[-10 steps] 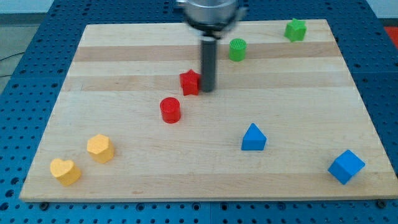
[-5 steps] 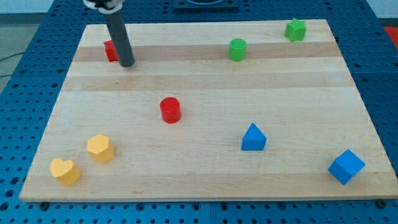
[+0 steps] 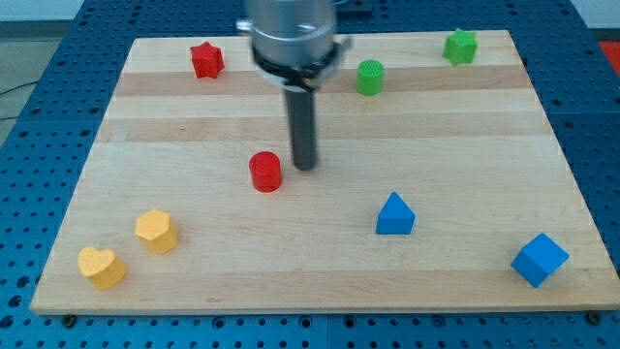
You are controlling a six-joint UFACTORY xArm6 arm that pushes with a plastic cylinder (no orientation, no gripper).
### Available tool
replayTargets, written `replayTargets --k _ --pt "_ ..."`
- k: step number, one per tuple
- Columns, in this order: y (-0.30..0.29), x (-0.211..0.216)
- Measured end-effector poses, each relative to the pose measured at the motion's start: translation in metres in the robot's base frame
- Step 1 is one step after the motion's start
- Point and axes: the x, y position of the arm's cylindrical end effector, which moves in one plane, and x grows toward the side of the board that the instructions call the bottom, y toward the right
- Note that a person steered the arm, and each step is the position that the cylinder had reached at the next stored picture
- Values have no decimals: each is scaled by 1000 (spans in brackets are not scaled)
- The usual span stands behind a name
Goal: Place red star towards the top left of the board
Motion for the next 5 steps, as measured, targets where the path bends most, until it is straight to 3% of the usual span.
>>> replayTargets --k 1,2,3,4,5 --pt "-14 42" --pt "-46 23" --pt "-60 -41" --pt "-71 -76" --pt "-70 -162"
